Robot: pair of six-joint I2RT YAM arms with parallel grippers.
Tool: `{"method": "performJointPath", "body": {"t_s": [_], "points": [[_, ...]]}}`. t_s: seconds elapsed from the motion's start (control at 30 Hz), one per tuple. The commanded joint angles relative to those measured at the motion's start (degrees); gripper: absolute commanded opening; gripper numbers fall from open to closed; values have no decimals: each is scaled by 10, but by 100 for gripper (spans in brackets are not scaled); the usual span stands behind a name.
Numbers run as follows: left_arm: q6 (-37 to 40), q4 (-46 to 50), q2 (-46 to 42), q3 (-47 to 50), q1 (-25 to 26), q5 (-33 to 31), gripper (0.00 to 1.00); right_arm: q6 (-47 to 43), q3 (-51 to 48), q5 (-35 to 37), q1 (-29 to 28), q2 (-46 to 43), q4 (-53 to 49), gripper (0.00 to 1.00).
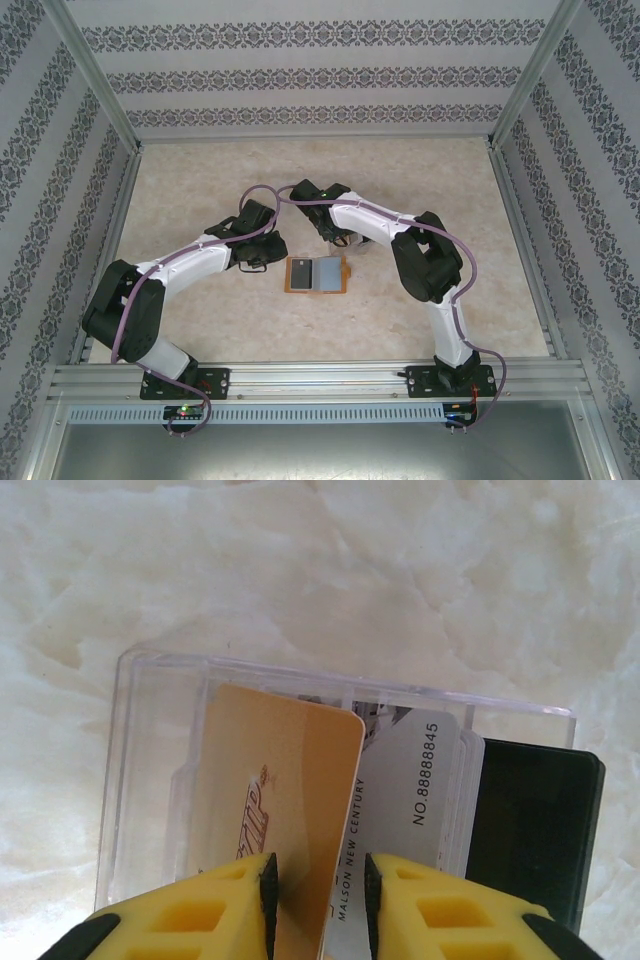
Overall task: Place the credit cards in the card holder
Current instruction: Pick up the credit card from the storage box.
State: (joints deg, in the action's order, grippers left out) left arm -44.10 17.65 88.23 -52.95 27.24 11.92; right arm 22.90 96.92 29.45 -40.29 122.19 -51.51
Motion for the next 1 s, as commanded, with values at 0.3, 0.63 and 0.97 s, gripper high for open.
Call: {"method": "performJointPath", "body": {"t_s": [0.3,0.63,0.97], "points": [[6,13,-1,-2,-7,9,17,1,-8,18,3,-29,-9,22],[4,12,3,-3,-8,13,17,2,-16,19,6,-34,-6,20],[4,11,8,-5,-8,18,17,3,-27,19,9,-49,-1,11]]}}
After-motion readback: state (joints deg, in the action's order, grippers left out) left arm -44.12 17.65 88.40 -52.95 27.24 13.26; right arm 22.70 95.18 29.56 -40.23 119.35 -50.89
